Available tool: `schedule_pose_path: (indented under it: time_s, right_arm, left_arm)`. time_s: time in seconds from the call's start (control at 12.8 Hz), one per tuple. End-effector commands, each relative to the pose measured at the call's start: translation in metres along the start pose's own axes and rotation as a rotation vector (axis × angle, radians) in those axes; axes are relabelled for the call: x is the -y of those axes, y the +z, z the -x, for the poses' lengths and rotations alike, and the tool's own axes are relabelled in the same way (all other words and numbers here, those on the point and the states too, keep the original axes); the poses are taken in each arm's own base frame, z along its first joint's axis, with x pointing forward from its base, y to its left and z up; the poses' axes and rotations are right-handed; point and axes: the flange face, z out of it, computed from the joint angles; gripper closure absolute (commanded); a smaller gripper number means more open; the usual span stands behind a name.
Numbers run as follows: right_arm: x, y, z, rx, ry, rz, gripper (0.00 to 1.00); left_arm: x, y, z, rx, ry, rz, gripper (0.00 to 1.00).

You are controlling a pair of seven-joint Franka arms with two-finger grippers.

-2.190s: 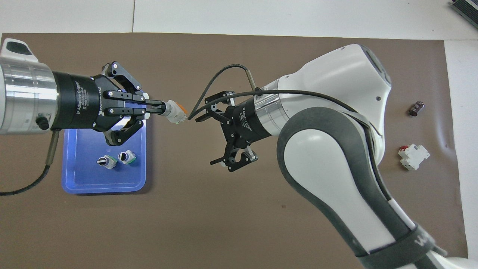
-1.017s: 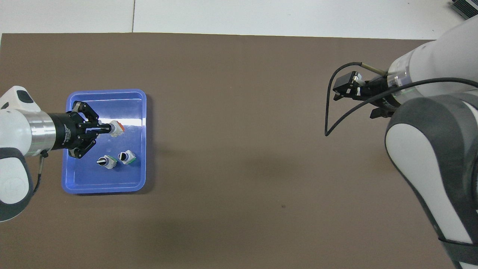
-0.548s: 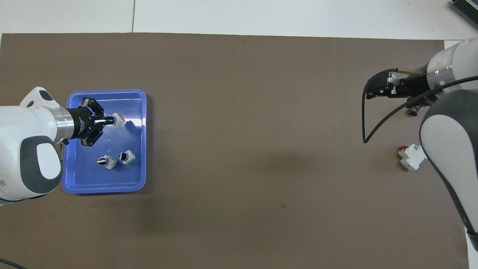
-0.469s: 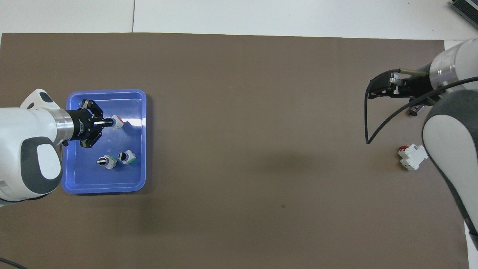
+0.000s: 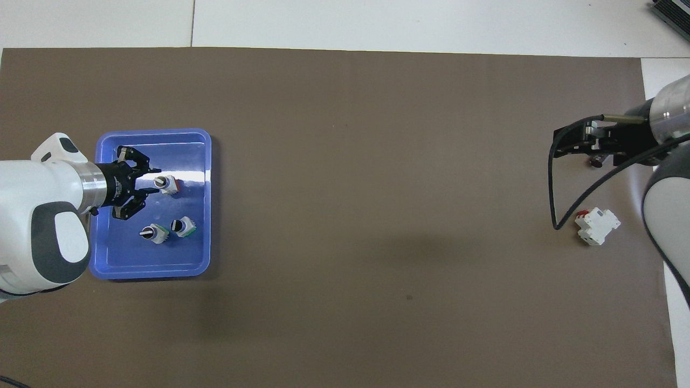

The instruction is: Turn and place switch with both arms

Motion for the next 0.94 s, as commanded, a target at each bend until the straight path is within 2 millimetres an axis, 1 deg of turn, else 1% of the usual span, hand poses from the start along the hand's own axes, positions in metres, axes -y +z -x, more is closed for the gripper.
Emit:
schedule_pose_path:
  time_s: [0.0,0.08,0.16,0.31,0.39,0.47,0.55,0.63,0.7,0.78,0.86]
  right_arm:
    - [-0.005,-0.001,0.01,0.009,-0.025,0.021,0.0]
    - [-0.003,0.001,0.014,0.015,-0.048,0.022,0.0]
    - [-0.009,0.004,0.023,0.015,-0.059,0.022,0.0]
    - [-0.019,0.005,0.026,0.015,-0.062,0.02,0.0]
    - [-0.021,0.004,0.025,0.01,-0.079,0.019,0.0]
    - [-0.025,0.004,0.026,0.02,-0.113,0.02,0.0]
    - [-0.03,0.005,0.034,0.031,-0.121,0.02,0.0]
    - [-0.032,0.012,0.042,0.027,-0.118,0.017,0.0]
    - [-0.038,0.016,0.047,0.02,-0.108,0.013,0.0]
    - [-0.037,0.019,0.052,0.024,-0.105,0.013,0.0]
    - [-0.036,0.018,0.051,0.023,-0.072,0.008,0.0]
  left_arm:
    - [-0.015,-0.029,-0.003,-0.031,0.048,0.06,0.01]
    - [-0.021,-0.037,-0.002,-0.038,0.093,0.077,0.01]
    - [-0.024,-0.041,0.001,-0.041,0.151,0.085,0.01]
    - [-0.029,-0.039,0.015,-0.041,0.338,0.085,0.0]
    - [-0.03,-0.037,0.027,-0.036,0.453,0.081,0.0]
    - [-0.031,-0.036,0.031,-0.039,0.553,0.078,0.0]
    - [-0.031,-0.035,0.038,-0.049,0.646,0.069,0.0]
    - [-0.031,-0.034,0.037,-0.069,0.732,0.05,0.0]
    - [-0.032,-0.035,0.04,-0.097,0.858,0.032,0.0]
    - [-0.035,-0.04,0.032,-0.14,1.007,0.001,0.0]
    - [-0.037,-0.041,0.037,-0.151,1.152,-0.028,0.0]
